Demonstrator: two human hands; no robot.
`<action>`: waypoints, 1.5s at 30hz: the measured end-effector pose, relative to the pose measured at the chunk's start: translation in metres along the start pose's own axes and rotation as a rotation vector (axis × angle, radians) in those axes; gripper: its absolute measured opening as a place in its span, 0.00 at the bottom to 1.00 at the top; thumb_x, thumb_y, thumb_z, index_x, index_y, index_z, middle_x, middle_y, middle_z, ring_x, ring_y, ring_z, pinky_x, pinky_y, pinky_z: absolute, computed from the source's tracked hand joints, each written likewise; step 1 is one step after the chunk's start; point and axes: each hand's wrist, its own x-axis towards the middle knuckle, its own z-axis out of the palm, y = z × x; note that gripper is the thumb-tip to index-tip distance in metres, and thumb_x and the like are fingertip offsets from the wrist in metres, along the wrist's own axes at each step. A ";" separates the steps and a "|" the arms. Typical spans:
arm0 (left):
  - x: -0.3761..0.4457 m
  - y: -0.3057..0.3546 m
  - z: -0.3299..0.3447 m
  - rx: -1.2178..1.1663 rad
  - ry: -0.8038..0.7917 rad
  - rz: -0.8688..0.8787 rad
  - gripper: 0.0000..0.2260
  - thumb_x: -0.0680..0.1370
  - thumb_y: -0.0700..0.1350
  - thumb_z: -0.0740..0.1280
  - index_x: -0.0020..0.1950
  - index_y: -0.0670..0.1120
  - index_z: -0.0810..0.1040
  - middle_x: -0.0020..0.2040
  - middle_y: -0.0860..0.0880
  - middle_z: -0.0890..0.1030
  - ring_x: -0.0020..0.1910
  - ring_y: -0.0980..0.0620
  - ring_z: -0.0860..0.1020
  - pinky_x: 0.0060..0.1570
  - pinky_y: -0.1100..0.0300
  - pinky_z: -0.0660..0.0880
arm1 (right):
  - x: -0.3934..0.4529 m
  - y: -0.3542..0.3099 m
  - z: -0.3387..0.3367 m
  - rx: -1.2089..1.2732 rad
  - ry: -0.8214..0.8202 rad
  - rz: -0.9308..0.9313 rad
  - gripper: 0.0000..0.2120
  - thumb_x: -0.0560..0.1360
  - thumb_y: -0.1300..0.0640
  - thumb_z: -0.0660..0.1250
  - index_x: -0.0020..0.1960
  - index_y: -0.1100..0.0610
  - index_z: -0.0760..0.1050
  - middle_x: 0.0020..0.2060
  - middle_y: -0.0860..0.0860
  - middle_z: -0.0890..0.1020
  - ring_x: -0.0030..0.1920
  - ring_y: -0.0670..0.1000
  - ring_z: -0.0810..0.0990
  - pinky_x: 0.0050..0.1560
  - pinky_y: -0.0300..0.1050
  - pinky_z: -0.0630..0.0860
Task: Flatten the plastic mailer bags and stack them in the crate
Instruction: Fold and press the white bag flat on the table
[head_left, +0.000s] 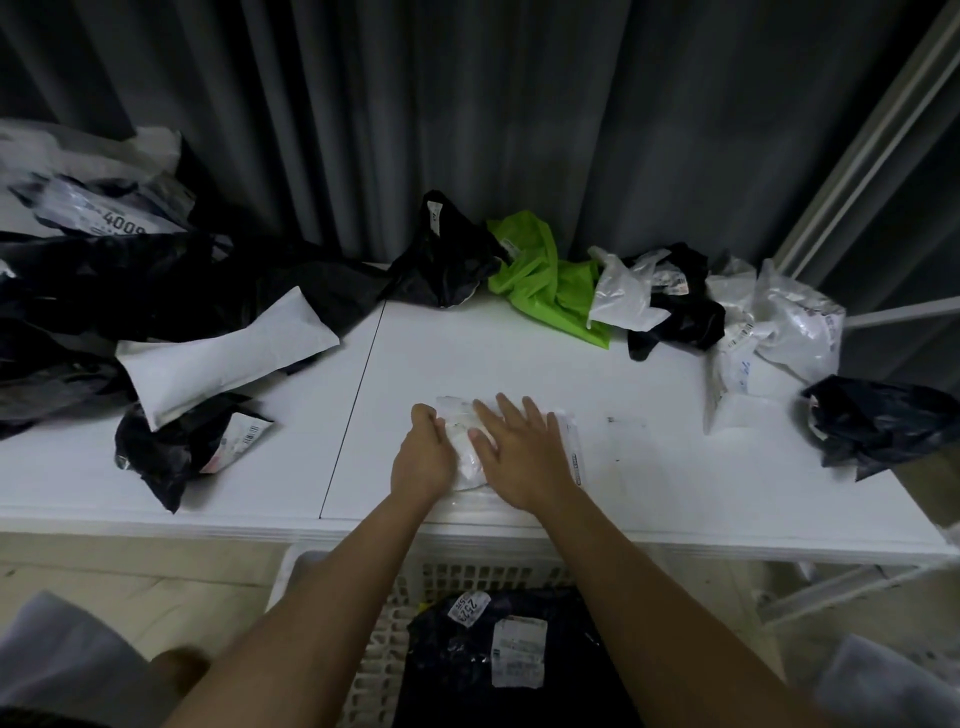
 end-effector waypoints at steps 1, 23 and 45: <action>0.002 -0.002 0.000 0.014 -0.006 -0.002 0.09 0.84 0.46 0.50 0.59 0.43 0.65 0.50 0.43 0.78 0.46 0.43 0.76 0.45 0.55 0.68 | 0.000 0.000 0.002 -0.016 -0.002 0.002 0.25 0.82 0.42 0.45 0.78 0.44 0.51 0.78 0.49 0.51 0.77 0.56 0.45 0.75 0.58 0.41; 0.003 0.011 0.023 0.586 -0.162 0.387 0.23 0.83 0.48 0.49 0.78 0.44 0.56 0.78 0.47 0.57 0.78 0.49 0.50 0.75 0.52 0.45 | -0.004 0.016 0.014 0.040 0.033 0.038 0.28 0.80 0.47 0.37 0.78 0.50 0.52 0.78 0.48 0.53 0.77 0.50 0.46 0.76 0.56 0.41; 0.003 0.002 0.034 0.763 -0.150 0.437 0.31 0.77 0.53 0.33 0.79 0.45 0.47 0.79 0.48 0.48 0.78 0.51 0.44 0.74 0.49 0.39 | -0.005 0.027 0.027 -0.088 0.069 0.066 0.39 0.69 0.41 0.23 0.78 0.46 0.44 0.78 0.47 0.44 0.77 0.51 0.38 0.75 0.55 0.34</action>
